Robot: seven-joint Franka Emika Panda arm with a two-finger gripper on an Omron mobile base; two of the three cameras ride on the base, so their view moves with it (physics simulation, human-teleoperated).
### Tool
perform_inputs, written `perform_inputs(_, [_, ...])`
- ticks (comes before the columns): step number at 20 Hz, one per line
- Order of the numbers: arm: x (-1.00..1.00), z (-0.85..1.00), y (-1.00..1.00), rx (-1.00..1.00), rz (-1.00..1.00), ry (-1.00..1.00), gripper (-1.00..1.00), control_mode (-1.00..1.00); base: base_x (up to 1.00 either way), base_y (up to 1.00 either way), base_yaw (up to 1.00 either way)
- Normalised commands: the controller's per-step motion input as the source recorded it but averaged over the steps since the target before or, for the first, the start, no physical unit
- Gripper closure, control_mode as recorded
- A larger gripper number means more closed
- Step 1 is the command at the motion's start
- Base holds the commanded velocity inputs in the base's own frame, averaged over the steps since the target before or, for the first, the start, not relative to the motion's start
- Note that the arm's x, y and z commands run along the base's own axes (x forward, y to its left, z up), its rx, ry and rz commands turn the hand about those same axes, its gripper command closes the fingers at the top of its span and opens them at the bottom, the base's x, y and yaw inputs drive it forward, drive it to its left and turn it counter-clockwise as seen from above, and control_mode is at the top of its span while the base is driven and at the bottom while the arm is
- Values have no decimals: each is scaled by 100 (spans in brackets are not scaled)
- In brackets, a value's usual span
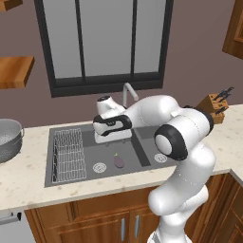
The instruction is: Turn on the sink faucet. Then move the eggplant from the counter to the sink. Turn off the sink. Move the vegetable from the sink to the pot next to the stove. Finally move the pot to the front left burner.
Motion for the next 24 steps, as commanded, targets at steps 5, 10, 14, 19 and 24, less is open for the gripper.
perform_inputs(5, [4, -21, 0, 0, 1, 0, -100, -100, 0, 0, 0])
perform_inputs(10, [0, -27, 0, 0, 0, 0, -100, -100, 0, 0, 0])
perform_inputs(14, [0, -28, 0, 0, 0, 0, -100, -100, 0, 0, 0])
perform_inputs(19, [5, -27, 0, 0, 0, 0, -100, -100, 0, 0, 0])
perform_inputs(24, [16, -27, -2, 0, 0, -4, -100, -100, 0, 0, 0])
